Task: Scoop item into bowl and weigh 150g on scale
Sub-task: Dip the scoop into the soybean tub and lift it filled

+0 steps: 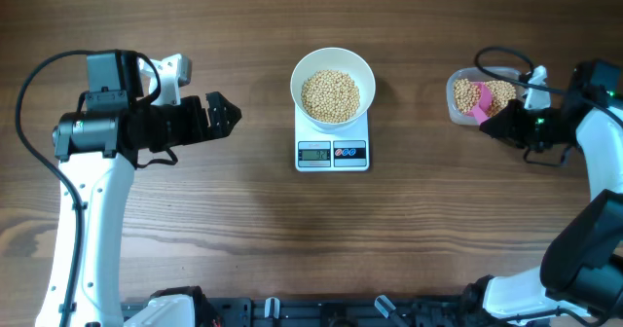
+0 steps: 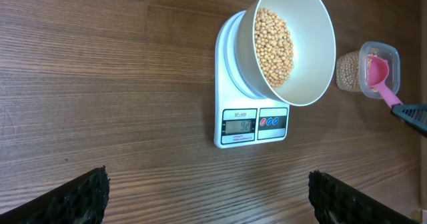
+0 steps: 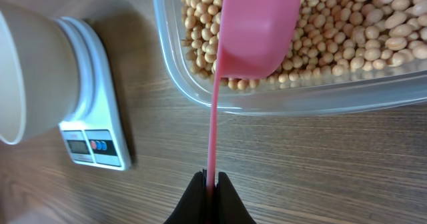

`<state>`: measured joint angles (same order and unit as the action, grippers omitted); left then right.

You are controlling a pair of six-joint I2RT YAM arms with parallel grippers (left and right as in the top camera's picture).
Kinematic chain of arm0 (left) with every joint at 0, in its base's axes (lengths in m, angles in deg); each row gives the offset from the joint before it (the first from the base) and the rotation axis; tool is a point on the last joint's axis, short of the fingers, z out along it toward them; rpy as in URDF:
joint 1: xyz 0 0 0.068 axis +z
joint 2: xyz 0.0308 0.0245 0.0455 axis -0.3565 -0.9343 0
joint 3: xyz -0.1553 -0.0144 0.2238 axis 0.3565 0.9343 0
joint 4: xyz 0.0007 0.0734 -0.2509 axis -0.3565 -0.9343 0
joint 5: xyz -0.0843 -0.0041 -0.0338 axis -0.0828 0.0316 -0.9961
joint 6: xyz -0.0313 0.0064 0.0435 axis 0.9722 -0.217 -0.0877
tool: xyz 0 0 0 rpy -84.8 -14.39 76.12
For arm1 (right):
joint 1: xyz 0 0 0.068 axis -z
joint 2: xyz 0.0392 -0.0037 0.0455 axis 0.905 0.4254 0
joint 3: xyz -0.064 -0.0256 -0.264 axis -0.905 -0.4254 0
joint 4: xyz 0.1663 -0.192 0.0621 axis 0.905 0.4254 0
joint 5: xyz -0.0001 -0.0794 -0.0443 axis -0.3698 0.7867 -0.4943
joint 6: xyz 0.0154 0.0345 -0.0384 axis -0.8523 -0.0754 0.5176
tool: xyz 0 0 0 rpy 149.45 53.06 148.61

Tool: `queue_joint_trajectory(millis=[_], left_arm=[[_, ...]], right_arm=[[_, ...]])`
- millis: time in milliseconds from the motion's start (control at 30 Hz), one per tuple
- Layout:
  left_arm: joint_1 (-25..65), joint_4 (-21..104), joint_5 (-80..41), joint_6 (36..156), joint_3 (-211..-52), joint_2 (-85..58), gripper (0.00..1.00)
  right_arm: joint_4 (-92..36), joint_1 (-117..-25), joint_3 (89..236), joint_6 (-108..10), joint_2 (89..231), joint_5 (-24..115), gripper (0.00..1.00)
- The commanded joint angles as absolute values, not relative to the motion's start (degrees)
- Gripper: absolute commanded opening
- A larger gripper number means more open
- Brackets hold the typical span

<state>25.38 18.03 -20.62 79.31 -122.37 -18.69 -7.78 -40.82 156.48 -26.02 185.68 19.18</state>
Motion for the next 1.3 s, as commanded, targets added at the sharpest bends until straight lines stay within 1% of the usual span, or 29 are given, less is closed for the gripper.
queue_joint_trajectory(millis=[0, 333, 467, 633, 800, 1033, 1167, 1267], left_arm=[[25.22, 18.03, -21.69, 78.18, -123.44, -18.54, 1.00], [25.22, 18.03, -21.69, 78.18, -123.44, -18.54, 1.00], [25.22, 18.03, -21.69, 78.18, -123.44, -18.54, 1.00], [25.22, 18.03, -21.69, 78.18, -123.44, -18.54, 1.00], [25.22, 18.03, -21.69, 78.18, -123.44, -18.54, 1.00], [25.22, 18.03, -21.69, 78.18, -123.44, -18.54, 1.00], [25.22, 18.03, -21.69, 78.18, -123.44, -18.54, 1.00], [25.22, 18.03, -21.69, 78.18, -123.44, -18.54, 1.00]], right_arm=[[-7.86, -38.30, 155.73, -24.93, 186.77, 11.37, 0.04], [-8.15, -33.30, 155.71, -24.80, 186.77, 8.95, 0.04], [-8.34, -31.09, 155.69, -24.75, 186.81, 3.18, 0.04], [-7.62, -27.48, 155.65, -24.58, 186.81, -0.71, 0.04], [-5.96, -24.64, 155.62, -22.11, 186.81, -8.41, 0.04], [-3.51, -23.70, 155.65, -21.71, 186.81, -11.62, 0.04], [-1.59, -23.72, 155.65, -18.28, 186.79, -19.82, 0.04], [-0.52, -23.79, 155.65, -17.28, 186.79, -23.51, 0.04]])
